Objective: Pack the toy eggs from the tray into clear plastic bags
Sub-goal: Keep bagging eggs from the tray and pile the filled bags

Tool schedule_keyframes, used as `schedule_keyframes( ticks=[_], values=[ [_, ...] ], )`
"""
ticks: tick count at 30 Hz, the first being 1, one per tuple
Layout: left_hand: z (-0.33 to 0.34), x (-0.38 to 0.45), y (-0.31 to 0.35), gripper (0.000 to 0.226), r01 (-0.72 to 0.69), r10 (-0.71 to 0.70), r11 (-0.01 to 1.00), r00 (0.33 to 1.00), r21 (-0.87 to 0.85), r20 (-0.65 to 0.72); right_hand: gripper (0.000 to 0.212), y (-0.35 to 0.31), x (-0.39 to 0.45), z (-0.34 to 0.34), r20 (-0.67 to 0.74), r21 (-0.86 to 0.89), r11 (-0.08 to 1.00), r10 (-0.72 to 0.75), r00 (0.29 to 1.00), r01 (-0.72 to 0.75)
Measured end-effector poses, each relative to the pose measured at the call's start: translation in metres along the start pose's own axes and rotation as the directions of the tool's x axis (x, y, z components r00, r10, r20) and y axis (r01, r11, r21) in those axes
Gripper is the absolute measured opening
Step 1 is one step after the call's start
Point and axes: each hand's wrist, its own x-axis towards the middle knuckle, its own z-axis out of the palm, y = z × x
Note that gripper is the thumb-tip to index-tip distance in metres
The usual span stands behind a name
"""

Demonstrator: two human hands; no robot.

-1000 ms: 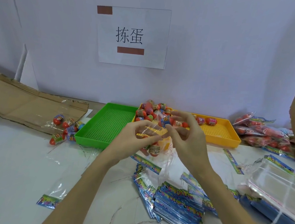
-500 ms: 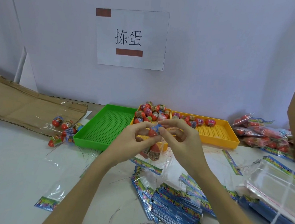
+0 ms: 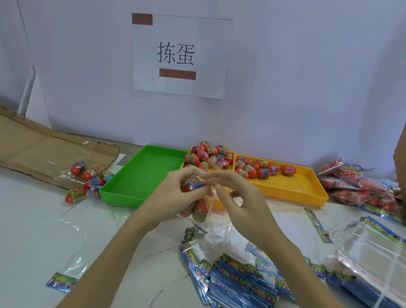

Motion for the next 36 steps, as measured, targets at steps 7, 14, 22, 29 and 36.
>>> schedule_keyframes(
  ticks=[7,14,22,29,36],
  values=[
    [-0.014,0.004,-0.008,0.018,0.195,-0.236,0.959,0.950,-0.207,-0.202,0.030,0.040,0.023,-0.011,-0.270,-0.220,0.963,0.097,0.958,-0.159],
    [-0.015,0.004,-0.004,0.027,0.203,-0.278,0.910,0.946,-0.362,-0.167,0.041,0.086,0.076,-0.033,-0.079,-0.595,0.761,0.266,0.961,-0.259],
    [-0.013,0.002,0.005,0.035,0.215,-0.269,0.913,0.956,-0.346,-0.115,0.028,0.098,0.089,-0.037,-0.167,-0.486,0.772,0.379,0.910,-0.411],
    [-0.003,0.000,0.009,0.033,0.203,-0.241,0.928,0.966,-0.314,-0.088,0.025,0.059,0.040,-0.027,-0.370,-0.197,0.948,0.164,0.915,-0.249],
    [0.009,0.001,0.003,0.031,0.164,-0.187,0.966,0.977,-0.201,-0.102,0.023,0.015,0.005,-0.021,-0.504,0.128,0.991,0.097,0.858,-0.036]
  ],
)
